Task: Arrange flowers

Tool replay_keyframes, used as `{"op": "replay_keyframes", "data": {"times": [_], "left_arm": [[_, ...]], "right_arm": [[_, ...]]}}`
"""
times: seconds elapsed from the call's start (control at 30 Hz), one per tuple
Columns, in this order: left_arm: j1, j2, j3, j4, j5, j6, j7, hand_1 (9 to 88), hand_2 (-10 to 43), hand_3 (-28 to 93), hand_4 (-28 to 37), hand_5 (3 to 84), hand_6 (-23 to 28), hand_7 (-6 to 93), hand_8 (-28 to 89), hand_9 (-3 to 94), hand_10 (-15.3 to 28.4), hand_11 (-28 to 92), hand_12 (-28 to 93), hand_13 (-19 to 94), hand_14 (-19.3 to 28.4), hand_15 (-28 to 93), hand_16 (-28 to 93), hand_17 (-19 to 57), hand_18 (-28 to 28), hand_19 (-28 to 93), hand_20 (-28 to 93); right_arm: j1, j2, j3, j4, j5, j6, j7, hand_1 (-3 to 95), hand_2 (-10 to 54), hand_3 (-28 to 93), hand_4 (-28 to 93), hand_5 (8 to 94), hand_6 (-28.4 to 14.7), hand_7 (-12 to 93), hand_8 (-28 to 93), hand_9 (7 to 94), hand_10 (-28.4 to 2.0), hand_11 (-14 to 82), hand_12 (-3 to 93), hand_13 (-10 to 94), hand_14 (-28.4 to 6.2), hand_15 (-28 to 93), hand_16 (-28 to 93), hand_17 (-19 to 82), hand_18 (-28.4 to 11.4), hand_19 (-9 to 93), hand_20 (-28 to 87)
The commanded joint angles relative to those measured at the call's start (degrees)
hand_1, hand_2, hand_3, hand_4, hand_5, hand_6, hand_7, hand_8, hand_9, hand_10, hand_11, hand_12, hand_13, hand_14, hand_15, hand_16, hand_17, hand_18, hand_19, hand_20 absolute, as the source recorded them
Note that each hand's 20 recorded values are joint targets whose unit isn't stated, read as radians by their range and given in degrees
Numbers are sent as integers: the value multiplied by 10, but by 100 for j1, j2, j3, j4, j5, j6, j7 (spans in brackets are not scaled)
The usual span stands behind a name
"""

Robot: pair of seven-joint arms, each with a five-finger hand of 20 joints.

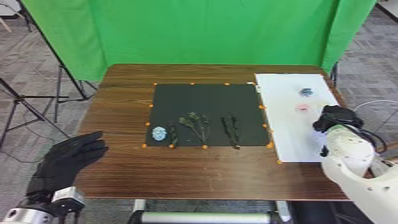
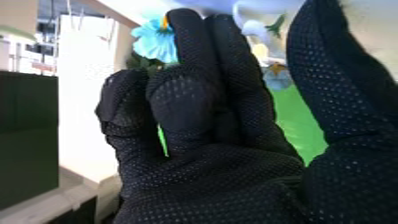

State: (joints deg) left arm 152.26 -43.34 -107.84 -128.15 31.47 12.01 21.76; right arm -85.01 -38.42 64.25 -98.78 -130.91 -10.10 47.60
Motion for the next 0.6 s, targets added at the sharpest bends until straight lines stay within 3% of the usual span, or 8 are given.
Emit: {"op": "replay_keyframes", "data": {"times": [0.03, 0.23, 0.6], "left_arm": [[21, -22, 17, 10, -19, -27, -24, 275, 41, 830, -158, 457, 131, 196, -106, 405, 226, 367, 108, 273, 284, 639, -141, -88, 227, 589, 106], [-16, -22, 3, 15, 5, -58, -57, 275, 42, 830, -158, 457, 131, 195, -106, 404, 226, 367, 107, 274, 284, 639, -141, -88, 226, 589, 105], [195, -11, -358, -41, 25, -102, -121, 274, 40, 831, -159, 456, 131, 195, -106, 404, 225, 367, 108, 272, 284, 638, -141, -89, 227, 589, 105]], "right_arm": [[42, 145, -373, 239, -359, 496, 72, 489, -20, 673, -282, 707, -4, 194, -20, 734, -100, 170, 149, 765, -50, 791, 198, 489, -194, 932, 262], [100, 185, -515, 326, -616, 905, 44, 531, -32, 680, -283, 769, 22, 205, -16, 812, -76, 123, 208, 798, -32, 782, 207, 509, -186, 932, 274], [221, 212, -526, 96, -834, 1320, -195, 525, -44, 703, -283, 800, 31, 197, -1, 849, -73, 114, 225, 821, -21, 772, 215, 519, -186, 932, 286]]}}
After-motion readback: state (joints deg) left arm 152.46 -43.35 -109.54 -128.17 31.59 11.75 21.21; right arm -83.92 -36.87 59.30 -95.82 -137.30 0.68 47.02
